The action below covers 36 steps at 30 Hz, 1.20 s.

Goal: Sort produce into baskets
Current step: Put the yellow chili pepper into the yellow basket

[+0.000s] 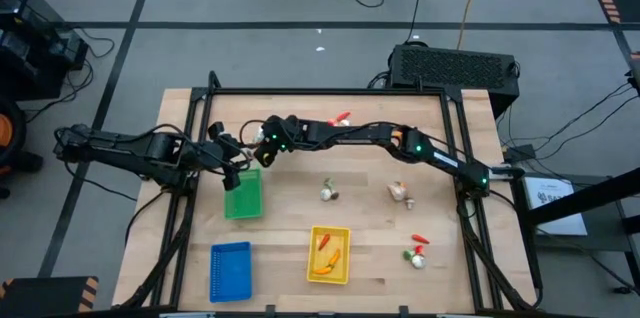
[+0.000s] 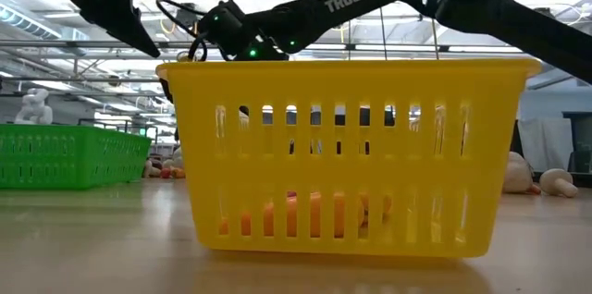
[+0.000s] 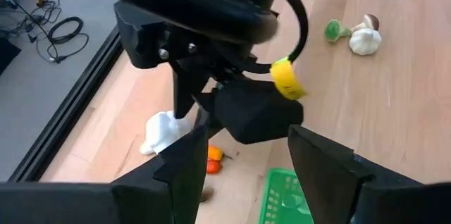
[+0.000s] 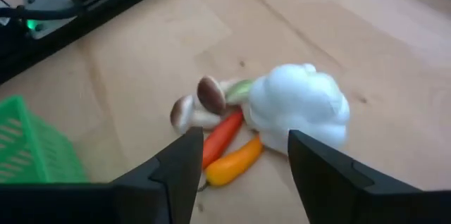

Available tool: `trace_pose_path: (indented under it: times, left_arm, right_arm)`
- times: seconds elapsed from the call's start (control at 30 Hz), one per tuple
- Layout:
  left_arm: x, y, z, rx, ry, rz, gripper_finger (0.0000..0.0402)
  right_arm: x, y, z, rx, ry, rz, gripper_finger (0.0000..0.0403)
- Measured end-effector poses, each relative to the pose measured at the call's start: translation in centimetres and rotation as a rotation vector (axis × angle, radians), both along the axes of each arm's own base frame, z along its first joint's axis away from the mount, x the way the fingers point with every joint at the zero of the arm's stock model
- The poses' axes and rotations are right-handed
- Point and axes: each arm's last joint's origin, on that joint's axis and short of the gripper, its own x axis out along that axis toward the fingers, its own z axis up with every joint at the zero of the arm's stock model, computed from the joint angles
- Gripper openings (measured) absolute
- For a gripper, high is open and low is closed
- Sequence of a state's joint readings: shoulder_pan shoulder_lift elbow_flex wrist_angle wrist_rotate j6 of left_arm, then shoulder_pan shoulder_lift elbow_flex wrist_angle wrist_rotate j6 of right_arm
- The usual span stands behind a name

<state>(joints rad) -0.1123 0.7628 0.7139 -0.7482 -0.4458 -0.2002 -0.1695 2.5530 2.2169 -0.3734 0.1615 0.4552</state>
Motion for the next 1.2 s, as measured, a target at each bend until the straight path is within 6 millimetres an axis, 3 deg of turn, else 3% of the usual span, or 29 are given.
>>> trace_pose_path:
  times: [0.17,0.4,0.57,0.73,1.03,1.2]
  left_arm:
    - [0.0,0.0,0.0,0.0,-0.001,0.001,0.0205]
    - [0.0,0.0,0.0,-0.001,-0.007,0.001,0.0205]
    - [0.0,0.0,0.0,-0.003,-0.003,0.002,0.0205]
    - [0.0,0.0,0.0,-0.004,-0.003,0.001,0.0205]
    - [0.0,0.0,0.0,-0.006,-0.003,-0.002,0.0205]
    - [0.0,0.0,0.0,-0.006,-0.004,-0.001,0.0205]
  right_arm:
    - [0.4,0.7,-1.8,0.012,0.021,0.007,0.0192]
    - [0.8,1.3,-2.4,-0.008,-0.002,-0.007,0.0187]
    - [1.2,1.3,-5.3,0.009,0.01,-0.01,0.0187]
    - [1.3,1.3,-6.4,0.018,0.007,-0.028,0.0187]
    - [0.9,1.3,-6.8,-0.02,0.084,-0.032,0.0186]
    - [0.8,1.4,-6.9,-0.03,0.098,-0.027,0.0163]
